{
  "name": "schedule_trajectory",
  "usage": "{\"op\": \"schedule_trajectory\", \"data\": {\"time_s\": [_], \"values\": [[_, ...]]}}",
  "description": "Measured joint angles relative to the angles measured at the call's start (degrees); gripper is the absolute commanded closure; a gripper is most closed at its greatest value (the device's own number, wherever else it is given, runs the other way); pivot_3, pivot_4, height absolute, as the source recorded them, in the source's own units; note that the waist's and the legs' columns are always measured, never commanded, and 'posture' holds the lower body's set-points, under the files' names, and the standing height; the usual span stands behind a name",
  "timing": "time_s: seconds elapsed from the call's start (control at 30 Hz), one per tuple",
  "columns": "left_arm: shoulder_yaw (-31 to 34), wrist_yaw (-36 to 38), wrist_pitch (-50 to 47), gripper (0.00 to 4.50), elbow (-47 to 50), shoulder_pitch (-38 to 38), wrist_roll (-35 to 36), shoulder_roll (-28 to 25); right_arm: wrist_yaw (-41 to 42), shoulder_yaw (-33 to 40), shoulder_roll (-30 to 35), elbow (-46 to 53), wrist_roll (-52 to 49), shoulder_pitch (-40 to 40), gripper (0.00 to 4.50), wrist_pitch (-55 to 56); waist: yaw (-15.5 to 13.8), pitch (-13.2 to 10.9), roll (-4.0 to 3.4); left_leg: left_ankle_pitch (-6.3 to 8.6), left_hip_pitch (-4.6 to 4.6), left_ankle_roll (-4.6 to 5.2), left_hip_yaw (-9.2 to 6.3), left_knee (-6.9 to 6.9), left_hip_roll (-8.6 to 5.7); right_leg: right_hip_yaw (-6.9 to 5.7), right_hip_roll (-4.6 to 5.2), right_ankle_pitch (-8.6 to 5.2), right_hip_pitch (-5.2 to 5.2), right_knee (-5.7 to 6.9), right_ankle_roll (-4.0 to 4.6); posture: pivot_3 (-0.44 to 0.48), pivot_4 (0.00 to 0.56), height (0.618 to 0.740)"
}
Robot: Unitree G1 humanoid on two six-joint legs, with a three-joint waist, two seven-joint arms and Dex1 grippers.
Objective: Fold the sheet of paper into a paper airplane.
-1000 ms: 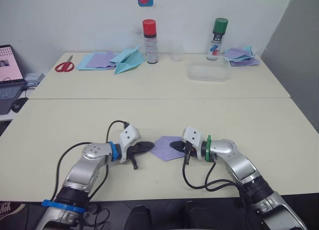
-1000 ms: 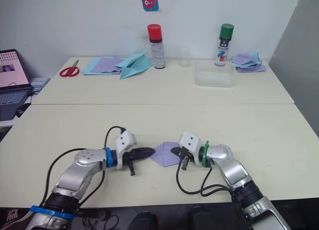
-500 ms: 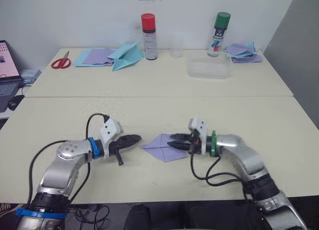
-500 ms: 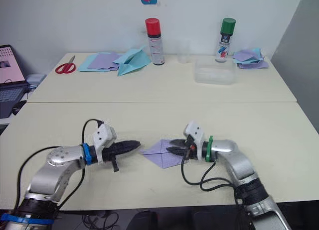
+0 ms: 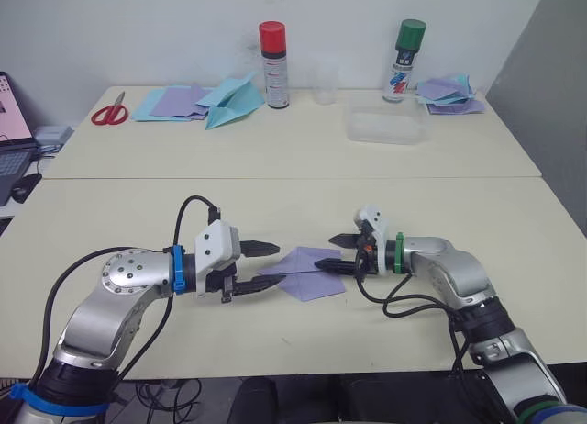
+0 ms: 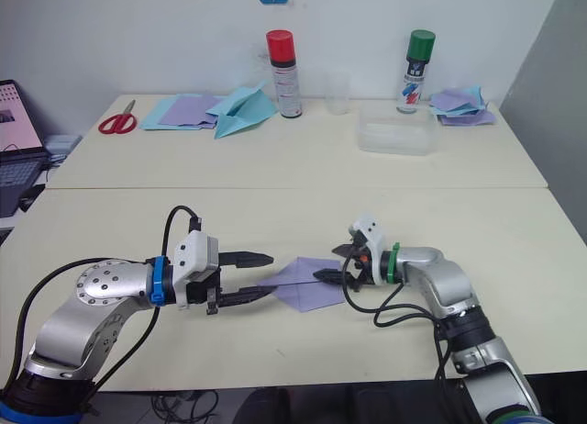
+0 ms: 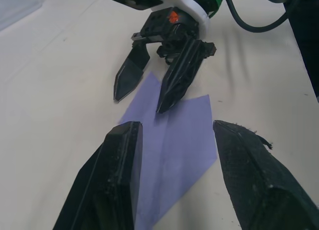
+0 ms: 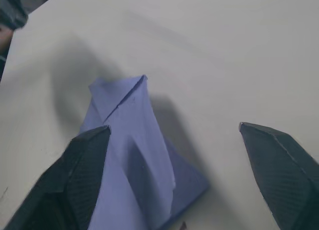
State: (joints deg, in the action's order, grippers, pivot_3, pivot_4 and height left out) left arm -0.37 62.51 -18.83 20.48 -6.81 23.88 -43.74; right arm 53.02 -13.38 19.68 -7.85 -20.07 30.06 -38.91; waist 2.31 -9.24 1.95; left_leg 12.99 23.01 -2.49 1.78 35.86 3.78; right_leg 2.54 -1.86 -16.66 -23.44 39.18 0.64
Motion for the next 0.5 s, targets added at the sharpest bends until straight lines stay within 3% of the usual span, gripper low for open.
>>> {"op": "schedule_trajectory", "data": {"time_s": [0.33,0.5], "values": [[3.7,-0.8,-0.9,1.93,0.5,2.8,1.0,-1.7,2.8,0.4,-0.1,2.0,-2.1,-0.3,4.48,-1.3,-0.1,-0.1,-0.02,0.00,0.02,0.00,-0.02,0.02,0.00,0.02,0.02,0.02,0.00,-0.05,-0.03,0.000,0.150,0.740],[9.7,-0.7,-2.4,1.93,1.3,6.5,3.3,-4.4,1.8,5.4,-2.3,7.4,-8.2,2.5,4.48,-4.1,0.1,-0.5,0.02,0.00,0.00,0.00,-0.10,0.02,0.06,-0.06,0.00,0.03,-0.03,0.07,-0.02,0.000,0.150,0.740]]}}
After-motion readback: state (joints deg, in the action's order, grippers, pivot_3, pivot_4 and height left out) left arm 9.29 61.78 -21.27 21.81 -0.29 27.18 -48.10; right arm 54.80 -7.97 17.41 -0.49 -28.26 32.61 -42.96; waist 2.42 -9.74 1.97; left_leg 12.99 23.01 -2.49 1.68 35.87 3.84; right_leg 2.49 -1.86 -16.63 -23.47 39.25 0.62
